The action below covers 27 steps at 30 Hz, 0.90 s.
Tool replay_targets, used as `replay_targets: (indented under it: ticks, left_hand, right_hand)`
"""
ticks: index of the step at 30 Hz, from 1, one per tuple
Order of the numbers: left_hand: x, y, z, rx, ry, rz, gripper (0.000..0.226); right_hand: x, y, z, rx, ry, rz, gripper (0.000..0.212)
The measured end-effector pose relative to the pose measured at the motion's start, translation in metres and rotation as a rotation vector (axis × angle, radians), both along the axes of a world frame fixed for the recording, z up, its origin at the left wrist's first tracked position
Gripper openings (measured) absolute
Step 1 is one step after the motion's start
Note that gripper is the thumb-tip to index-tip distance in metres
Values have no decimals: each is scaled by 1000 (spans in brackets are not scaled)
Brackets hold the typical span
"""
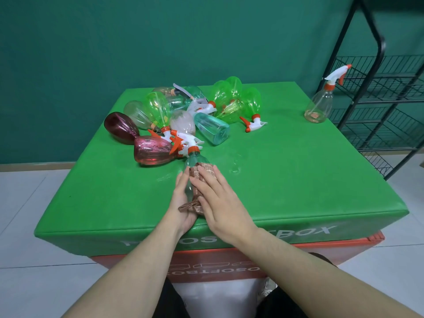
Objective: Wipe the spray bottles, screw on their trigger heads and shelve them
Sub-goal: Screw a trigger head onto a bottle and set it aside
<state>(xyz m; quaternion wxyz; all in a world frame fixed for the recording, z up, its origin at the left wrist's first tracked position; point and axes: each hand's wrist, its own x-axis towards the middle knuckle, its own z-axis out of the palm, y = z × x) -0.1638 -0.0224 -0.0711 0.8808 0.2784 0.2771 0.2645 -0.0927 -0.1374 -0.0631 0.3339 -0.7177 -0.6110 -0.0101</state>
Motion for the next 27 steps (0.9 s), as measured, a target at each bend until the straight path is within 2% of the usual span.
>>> replay_targets:
  ticks: [2, 5, 8, 13, 17, 27]
  left_hand:
    - [-2, -3, 5, 24, -2, 8, 105]
    - [-1, -9, 13, 81, 9, -3, 59]
    - [1, -12, 18, 131, -27, -50, 34]
    - [-1, -8, 12, 222, 44, -115, 30]
    - [0, -5, 11, 185, 18, -139, 38]
    - [1, -4, 13, 122, -5, -99, 32]
  right_hand:
    - [1, 2, 4, 21, 44, 0, 49]
    - [3, 8, 12, 71, 100, -21, 48]
    - [9, 18, 23, 83, 154, -54, 47]
    - [26, 34, 38, 15, 271, -96, 46]
    - [37, 47, 44, -47, 359, -102, 46]
    - [34, 53, 45, -69, 578, -222, 41]
